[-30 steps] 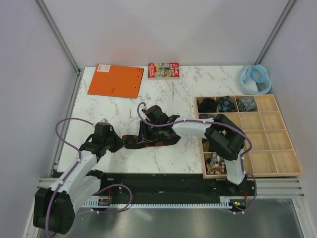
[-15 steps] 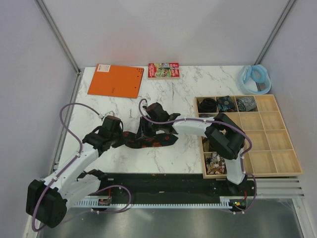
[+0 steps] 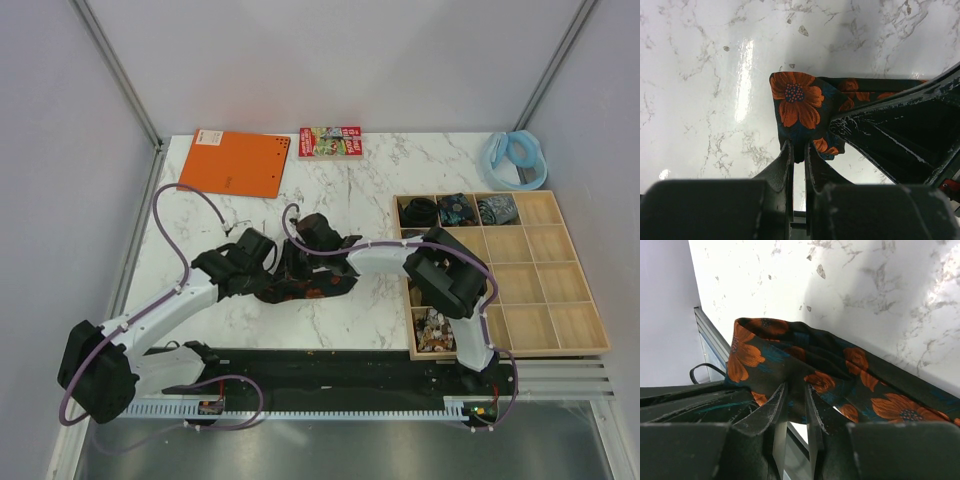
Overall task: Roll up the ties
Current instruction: Roll the tie at the center of the board.
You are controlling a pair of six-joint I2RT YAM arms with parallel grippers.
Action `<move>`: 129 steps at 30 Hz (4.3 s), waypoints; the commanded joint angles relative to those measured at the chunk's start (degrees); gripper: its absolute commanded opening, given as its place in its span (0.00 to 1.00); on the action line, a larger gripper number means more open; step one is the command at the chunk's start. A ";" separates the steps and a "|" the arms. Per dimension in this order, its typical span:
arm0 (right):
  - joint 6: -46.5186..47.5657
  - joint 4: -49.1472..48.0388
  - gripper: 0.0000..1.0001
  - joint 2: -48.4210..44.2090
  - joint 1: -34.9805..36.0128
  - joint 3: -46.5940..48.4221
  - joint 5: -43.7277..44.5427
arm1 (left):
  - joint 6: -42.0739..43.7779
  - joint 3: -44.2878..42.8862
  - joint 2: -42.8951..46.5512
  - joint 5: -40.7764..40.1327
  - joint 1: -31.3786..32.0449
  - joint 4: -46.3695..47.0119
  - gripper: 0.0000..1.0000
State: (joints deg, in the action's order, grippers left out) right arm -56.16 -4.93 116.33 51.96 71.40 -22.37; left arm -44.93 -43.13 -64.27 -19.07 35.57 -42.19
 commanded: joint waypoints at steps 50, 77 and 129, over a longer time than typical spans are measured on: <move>3.33 4.48 0.35 1.36 -0.37 2.79 -3.56 | -0.78 -11.18 -16.14 -6.77 6.70 -0.78 0.06; 8.44 12.67 0.43 -20.09 -4.16 -12.68 2.33 | 5.63 -25.41 -17.91 0.08 8.47 -7.19 0.68; 8.17 14.07 0.42 -8.32 -6.44 5.60 1.10 | 14.45 -17.68 -13.79 15.68 -9.20 -0.77 0.78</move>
State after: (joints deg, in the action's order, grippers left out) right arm -47.51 11.88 108.66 45.10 77.12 -19.81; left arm -29.08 -56.97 -83.53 -0.08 26.11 -38.26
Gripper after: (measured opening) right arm 0.422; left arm 0.701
